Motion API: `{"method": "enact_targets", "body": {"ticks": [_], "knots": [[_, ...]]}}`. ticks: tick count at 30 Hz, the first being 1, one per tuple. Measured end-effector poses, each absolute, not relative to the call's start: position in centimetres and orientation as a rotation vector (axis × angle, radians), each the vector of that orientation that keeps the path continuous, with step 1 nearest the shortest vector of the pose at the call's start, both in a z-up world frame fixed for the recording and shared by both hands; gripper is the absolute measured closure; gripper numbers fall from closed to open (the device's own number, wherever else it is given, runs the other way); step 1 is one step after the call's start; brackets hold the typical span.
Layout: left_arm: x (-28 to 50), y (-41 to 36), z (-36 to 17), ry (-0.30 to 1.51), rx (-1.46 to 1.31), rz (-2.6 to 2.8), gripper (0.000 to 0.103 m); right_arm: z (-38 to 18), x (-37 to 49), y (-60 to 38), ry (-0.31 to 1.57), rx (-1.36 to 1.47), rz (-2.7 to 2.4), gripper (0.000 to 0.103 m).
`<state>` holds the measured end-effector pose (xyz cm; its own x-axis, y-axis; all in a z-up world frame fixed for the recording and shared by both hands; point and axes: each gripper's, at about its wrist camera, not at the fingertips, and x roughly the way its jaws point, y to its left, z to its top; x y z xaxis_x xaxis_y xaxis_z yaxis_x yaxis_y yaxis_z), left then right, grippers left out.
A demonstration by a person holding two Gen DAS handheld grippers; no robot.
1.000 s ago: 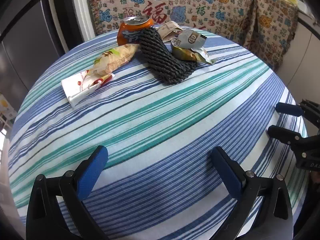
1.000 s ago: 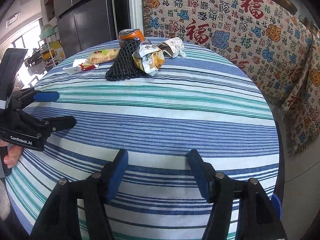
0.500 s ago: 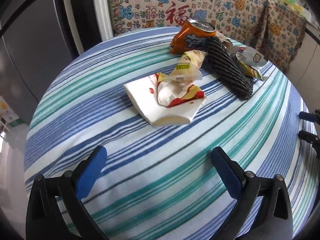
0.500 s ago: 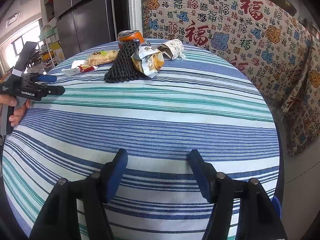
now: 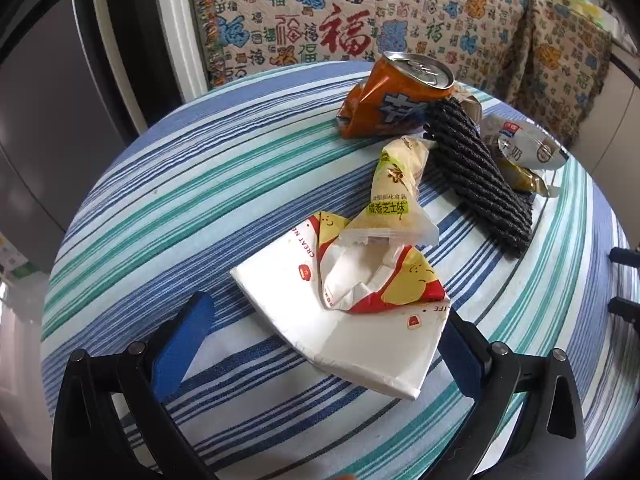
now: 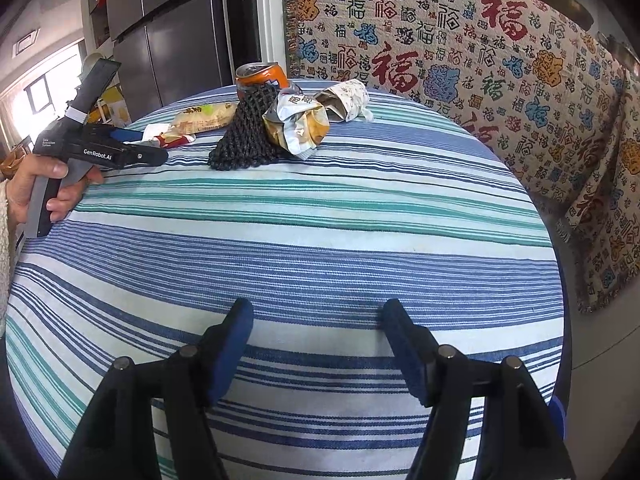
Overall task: Collect trash
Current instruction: 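Move both tools back over the table toward the remaining trash, then grasp the white snack wrapper with the right tool while the left tool grasps the white paper bag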
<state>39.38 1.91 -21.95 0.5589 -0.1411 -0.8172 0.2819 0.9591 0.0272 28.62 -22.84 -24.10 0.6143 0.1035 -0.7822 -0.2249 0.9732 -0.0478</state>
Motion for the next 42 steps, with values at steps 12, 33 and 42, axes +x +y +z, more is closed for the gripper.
{"method": "enact_targets", "body": {"ticks": [12, 33, 42], "knots": [[39.4, 2.2, -22.0, 0.946, 0.141, -0.235, 0.000, -24.1, 38.4, -18.2, 0.933, -0.130, 0.217, 0.034], [39.2, 2.2, -22.0, 0.941, 0.147, -0.193, 0.000, -22.6, 32.2, -21.9, 0.893, -0.166, 0.121, 0.081], [39.2, 2.3, -22.0, 0.944, 0.140, -0.191, 0.000, -24.0, 30.0, -23.7, 0.872, -0.078, 0.107, 0.048]]}}
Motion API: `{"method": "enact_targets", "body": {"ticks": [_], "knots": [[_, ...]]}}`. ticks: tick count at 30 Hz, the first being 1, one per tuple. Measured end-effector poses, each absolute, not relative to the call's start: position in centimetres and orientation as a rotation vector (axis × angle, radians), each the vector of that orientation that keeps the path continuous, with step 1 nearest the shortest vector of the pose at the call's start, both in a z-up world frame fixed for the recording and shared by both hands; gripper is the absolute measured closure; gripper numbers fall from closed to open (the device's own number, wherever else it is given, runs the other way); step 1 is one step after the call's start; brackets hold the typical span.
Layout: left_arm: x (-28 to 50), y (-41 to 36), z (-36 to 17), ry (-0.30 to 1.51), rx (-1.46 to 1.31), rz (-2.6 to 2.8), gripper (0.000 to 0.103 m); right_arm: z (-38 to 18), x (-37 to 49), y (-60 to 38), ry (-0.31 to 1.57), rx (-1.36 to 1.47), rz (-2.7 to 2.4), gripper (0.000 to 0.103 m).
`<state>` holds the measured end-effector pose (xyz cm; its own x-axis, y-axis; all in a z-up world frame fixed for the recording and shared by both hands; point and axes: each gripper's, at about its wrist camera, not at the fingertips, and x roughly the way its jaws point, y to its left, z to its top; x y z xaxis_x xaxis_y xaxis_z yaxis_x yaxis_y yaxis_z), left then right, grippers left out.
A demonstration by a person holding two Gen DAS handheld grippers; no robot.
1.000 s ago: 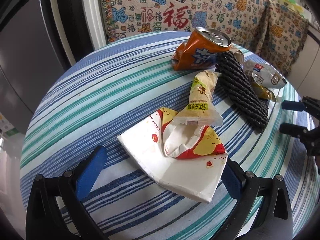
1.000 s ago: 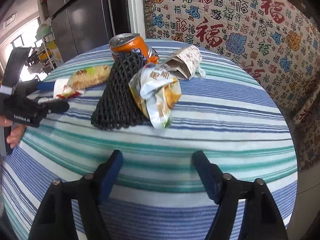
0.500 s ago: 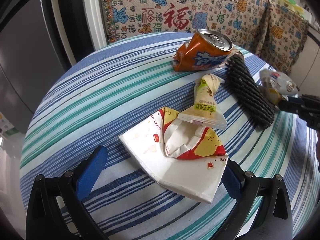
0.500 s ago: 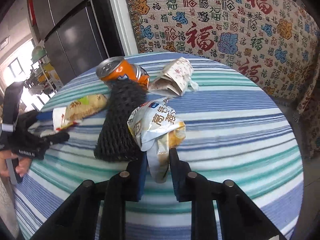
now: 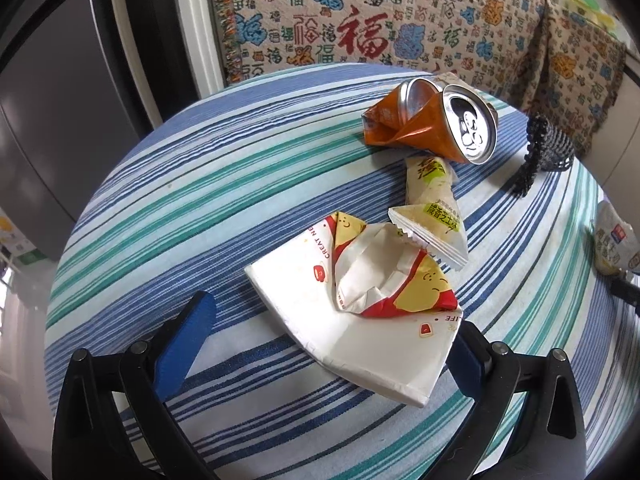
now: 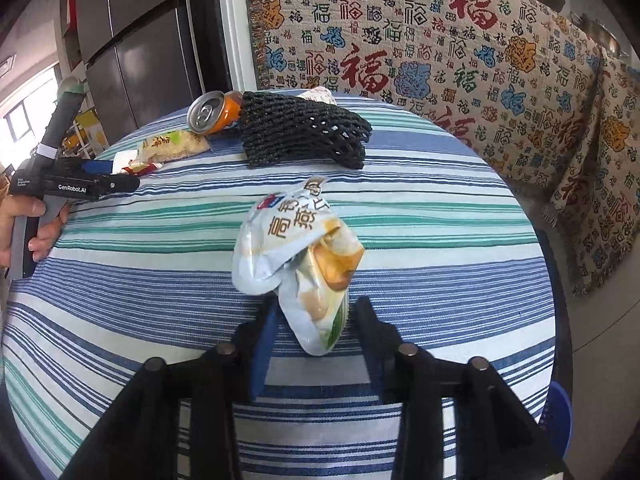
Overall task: Collect trash
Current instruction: 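Grasp the white snack wrapper with the right tool while the left tool grasps the white paper bag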
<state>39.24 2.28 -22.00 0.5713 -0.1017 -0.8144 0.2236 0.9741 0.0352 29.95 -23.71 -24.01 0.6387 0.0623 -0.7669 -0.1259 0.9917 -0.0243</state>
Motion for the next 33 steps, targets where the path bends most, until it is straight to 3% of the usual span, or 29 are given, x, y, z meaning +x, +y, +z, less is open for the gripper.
{"method": "enact_targets", "body": {"ticks": [5, 17, 18, 19, 20, 25, 26, 29, 30, 32, 33], "knots": [[39.1, 2.2, -22.1, 0.946, 0.138, -0.193, 0.000, -24.4, 29.9, -22.8, 0.880, -0.114, 0.120, 0.036], [38.9, 1.1, -21.8, 0.929, 0.161, -0.234, 0.002, -24.5, 29.7, -22.9, 0.882, -0.115, 0.124, 0.034], [38.7, 0.6, -21.7, 0.920, 0.170, -0.248, 0.006, -24.5, 29.7, -22.9, 0.882, -0.115, 0.124, 0.034], [38.5, 0.1, -21.6, 0.915, 0.182, -0.269, 0.019, -24.5, 29.7, -22.9, 0.882, -0.115, 0.124, 0.034], [38.3, -0.3, -21.5, 0.910, 0.192, -0.289, 0.025, -24.5, 29.7, -22.9, 0.883, -0.115, 0.125, 0.034], [36.9, -1.4, -20.9, 0.920, 0.168, -0.324, 0.090, -24.5, 29.7, -22.9, 0.882, -0.110, 0.128, 0.034], [36.5, -1.5, -20.8, 0.931, 0.154, -0.328, 0.091, -24.5, 29.7, -22.9, 0.882, -0.106, 0.129, 0.034], [34.8, -2.1, -20.7, 0.960, 0.153, -0.318, 0.091, -24.5, 29.5, -23.2, 0.878, -0.081, 0.137, 0.034], [34.3, -2.4, -20.7, 0.964, 0.168, -0.309, 0.086, -24.4, 29.4, -23.5, 0.878, -0.067, 0.140, 0.034], [33.3, -2.9, -20.6, 0.974, 0.188, -0.302, 0.051, -24.4, 29.1, -23.9, 0.879, -0.045, 0.150, 0.034], [32.9, -2.9, -20.5, 0.967, 0.198, -0.285, 0.023, -24.4, 29.1, -24.0, 0.882, -0.045, 0.156, 0.031]]}}
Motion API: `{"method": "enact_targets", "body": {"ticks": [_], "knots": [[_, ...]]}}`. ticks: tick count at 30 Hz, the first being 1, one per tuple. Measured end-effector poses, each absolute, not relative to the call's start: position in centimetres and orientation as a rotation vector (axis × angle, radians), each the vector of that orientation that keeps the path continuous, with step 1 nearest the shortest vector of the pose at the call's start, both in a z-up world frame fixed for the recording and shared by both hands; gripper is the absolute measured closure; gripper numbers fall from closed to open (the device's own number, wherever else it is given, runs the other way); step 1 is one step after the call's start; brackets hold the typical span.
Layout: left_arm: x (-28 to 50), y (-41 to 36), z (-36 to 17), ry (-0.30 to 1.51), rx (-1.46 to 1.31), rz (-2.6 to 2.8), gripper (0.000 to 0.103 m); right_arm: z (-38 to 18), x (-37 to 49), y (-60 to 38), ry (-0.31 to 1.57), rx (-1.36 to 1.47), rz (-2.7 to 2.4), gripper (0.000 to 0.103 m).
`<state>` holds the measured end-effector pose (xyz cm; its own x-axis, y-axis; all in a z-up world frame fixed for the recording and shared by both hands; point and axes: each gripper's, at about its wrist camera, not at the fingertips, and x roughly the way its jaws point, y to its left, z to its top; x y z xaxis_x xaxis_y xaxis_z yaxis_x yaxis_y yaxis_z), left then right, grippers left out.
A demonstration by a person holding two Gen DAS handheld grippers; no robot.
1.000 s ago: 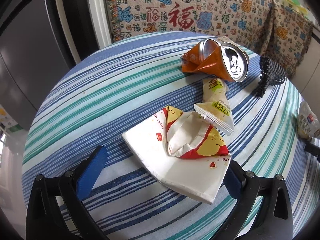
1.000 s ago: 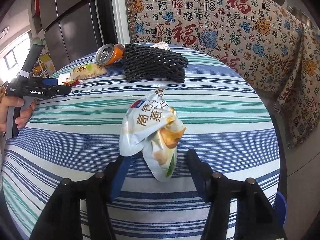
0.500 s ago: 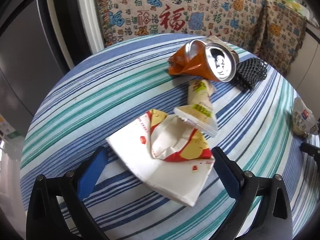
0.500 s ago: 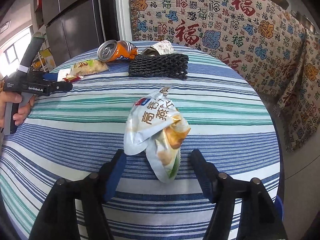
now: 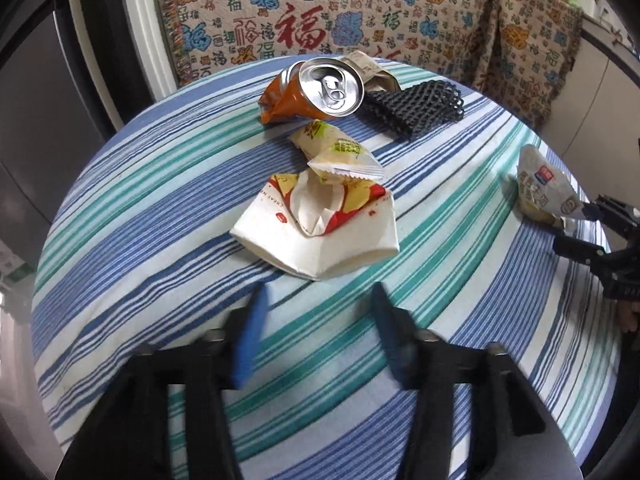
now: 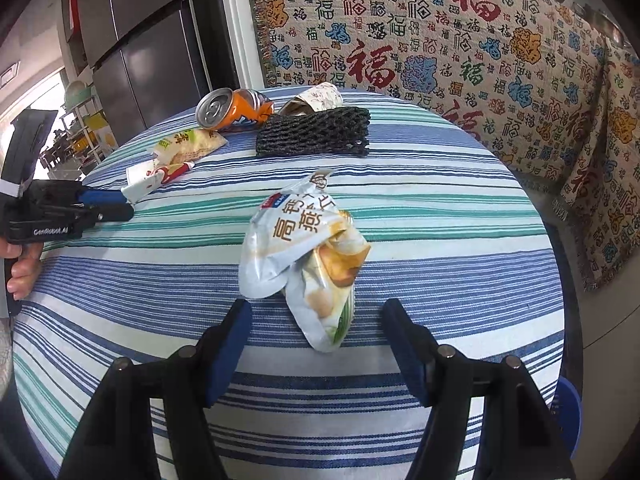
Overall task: Collect trash
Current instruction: 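Grasp the white snack wrapper with the right tool while the left tool grasps the white paper bag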
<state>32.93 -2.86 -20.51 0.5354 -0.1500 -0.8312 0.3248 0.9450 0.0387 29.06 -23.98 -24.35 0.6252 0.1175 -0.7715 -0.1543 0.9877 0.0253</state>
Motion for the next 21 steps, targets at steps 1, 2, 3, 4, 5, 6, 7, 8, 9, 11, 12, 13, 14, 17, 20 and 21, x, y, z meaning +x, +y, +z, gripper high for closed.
{"method": "enact_targets", "body": {"ticks": [1, 2, 3, 4, 5, 6, 7, 8, 9, 11, 12, 13, 14, 17, 20, 21], "knots": [[32.5, -2.6, -20.3, 0.950, 0.201, -0.277, 0.014, -24.4, 29.0, -24.0, 0.886, -0.048, 0.162, 0.029], [32.4, -2.1, -19.9, 0.942, 0.184, -0.279, 0.014, -24.4, 28.9, -24.0, 0.888, -0.053, 0.166, 0.026], [32.6, -1.3, -19.6, 0.945, 0.138, -0.286, 0.014, -24.4, 28.9, -23.9, 0.889, -0.058, 0.164, 0.026], [32.8, -0.1, -19.2, 0.945, 0.075, -0.292, 0.014, -24.4, 28.9, -23.8, 0.889, -0.065, 0.159, 0.026], [33.1, 1.2, -18.9, 0.941, 0.001, -0.296, 0.014, -24.5, 28.9, -23.6, 0.888, -0.076, 0.154, 0.025], [33.5, 2.6, -18.6, 0.932, -0.072, -0.297, 0.014, -24.5, 28.9, -23.4, 0.888, -0.088, 0.150, 0.025], [34.0, 3.6, -18.6, 0.922, -0.128, -0.289, 0.014, -24.6, 28.9, -23.3, 0.888, -0.097, 0.148, 0.025], [34.5, 4.5, -18.7, 0.918, -0.175, -0.274, 0.014, -24.6, 28.9, -23.3, 0.888, -0.100, 0.147, 0.025], [35.0, 5.1, -19.1, 0.924, -0.201, -0.261, 0.015, -24.6, 28.9, -23.3, 0.887, -0.098, 0.145, 0.025], [36.0, 4.9, -20.0, 0.944, -0.197, -0.265, 0.018, -24.4, 28.9, -23.5, 0.880, -0.075, 0.140, 0.025], [36.2, 4.3, -20.3, 0.949, -0.176, -0.281, 0.020, -24.3, 28.8, -23.7, 0.872, -0.063, 0.134, 0.025], [36.4, 3.5, -20.5, 0.951, -0.148, -0.302, 0.023, -24.0, 28.7, -23.9, 0.863, -0.042, 0.132, 0.025], [36.5, 2.6, -20.6, 0.951, -0.113, -0.316, 0.025, -23.7, 28.7, -24.2, 0.852, -0.013, 0.138, 0.025], [36.8, 0.9, -20.9, 0.936, -0.038, -0.307, 0.035, -22.7, 28.5, -24.3, 0.813, 0.012, 0.150, 0.025], [36.9, 0.9, -20.9, 0.934, -0.068, -0.322, 0.071, -21.9, 28.7, -23.8, 0.771, -0.020, 0.149, 0.025], [36.9, 0.9, -21.0, 0.940, -0.085, -0.343, 0.083, -21.8, 28.9, -23.5, 0.766, -0.026, 0.160, 0.025]]}}
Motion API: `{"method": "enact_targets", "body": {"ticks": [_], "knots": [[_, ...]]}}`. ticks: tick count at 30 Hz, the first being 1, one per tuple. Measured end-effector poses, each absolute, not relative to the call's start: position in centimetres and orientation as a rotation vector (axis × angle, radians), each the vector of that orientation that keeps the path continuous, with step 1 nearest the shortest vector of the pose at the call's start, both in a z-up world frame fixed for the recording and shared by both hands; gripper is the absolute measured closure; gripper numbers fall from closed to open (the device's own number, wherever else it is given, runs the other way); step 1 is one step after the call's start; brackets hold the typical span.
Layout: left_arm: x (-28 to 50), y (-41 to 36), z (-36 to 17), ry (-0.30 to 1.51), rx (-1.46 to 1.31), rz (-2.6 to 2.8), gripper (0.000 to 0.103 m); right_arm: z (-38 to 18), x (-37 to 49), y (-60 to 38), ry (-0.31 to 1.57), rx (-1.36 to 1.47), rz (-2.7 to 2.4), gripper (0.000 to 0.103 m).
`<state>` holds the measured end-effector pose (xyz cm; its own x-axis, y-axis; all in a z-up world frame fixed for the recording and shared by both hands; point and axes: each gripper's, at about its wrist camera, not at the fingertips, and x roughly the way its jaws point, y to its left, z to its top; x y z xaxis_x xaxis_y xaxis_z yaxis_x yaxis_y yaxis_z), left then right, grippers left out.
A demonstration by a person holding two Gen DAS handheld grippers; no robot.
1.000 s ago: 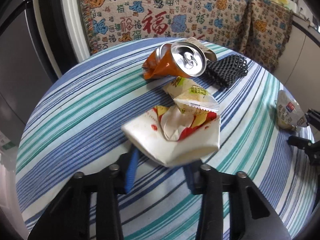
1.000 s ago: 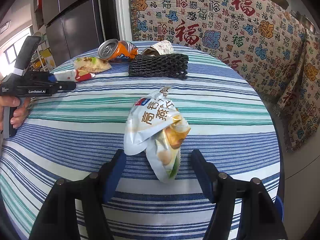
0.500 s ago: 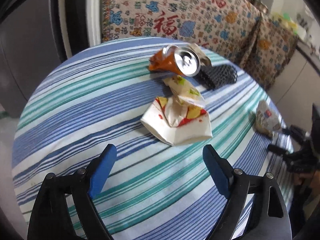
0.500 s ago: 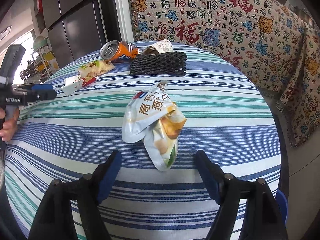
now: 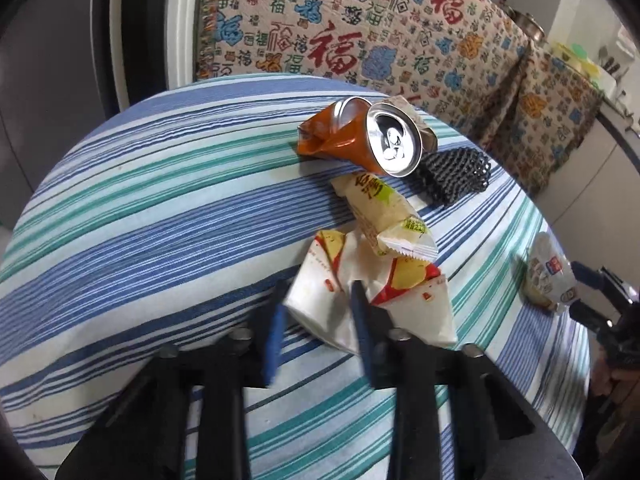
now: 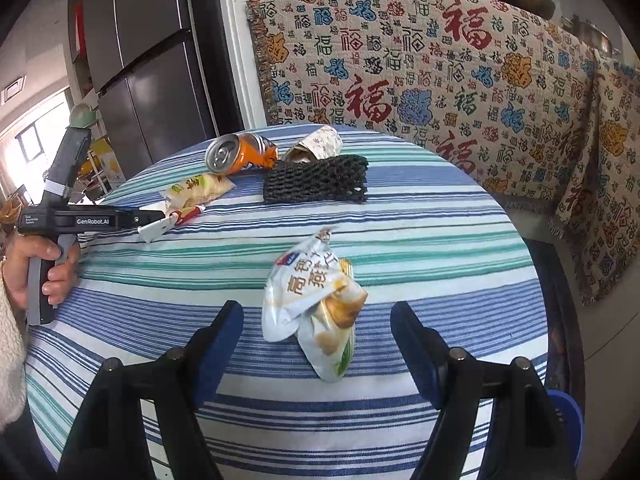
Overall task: Collect trash
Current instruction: 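Grasp the white snack wrapper with the right tool while the left tool grasps the white paper bag, then carry the white wrapper and paper bag over the blue wastebasket with both tools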
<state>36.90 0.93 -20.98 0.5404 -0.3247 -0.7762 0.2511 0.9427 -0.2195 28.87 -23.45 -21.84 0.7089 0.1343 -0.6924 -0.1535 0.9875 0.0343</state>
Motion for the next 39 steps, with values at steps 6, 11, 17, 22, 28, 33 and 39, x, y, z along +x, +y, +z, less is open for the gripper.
{"method": "enact_targets", "body": {"ticks": [6, 11, 17, 22, 28, 33, 39], "knots": [[35.4, -0.4, -19.6, 0.893, -0.052, -0.348, 0.098, -22.7, 30.9, -22.3, 0.789, -0.004, 0.158, 0.037], [33.5, -1.0, -18.6, 0.878, -0.040, -0.323, 0.098, -22.0, 30.7, -22.9, 0.824, 0.014, 0.147, 0.077], [31.1, -2.3, -17.3, 0.850, -0.032, -0.302, 0.098, -19.6, 27.8, -24.3, 0.794, 0.024, 0.154, 0.082], [28.8, -3.5, -16.3, 0.818, -0.033, -0.298, 0.098, -18.1, 25.4, -25.8, 0.778, 0.040, 0.168, 0.083], [26.2, -4.9, -15.4, 0.788, -0.047, -0.295, 0.098, -16.7, 23.3, -28.1, 0.766, 0.078, 0.162, 0.083], [24.8, -7.6, -15.0, 0.774, -0.034, -0.324, 0.098, -15.4, 21.5, -29.6, 0.742, 0.094, 0.147, 0.083], [23.6, -13.1, -14.3, 0.755, 0.008, -0.407, 0.098, -14.5, 19.0, -32.7, 0.723, 0.127, 0.095, 0.083]]}}
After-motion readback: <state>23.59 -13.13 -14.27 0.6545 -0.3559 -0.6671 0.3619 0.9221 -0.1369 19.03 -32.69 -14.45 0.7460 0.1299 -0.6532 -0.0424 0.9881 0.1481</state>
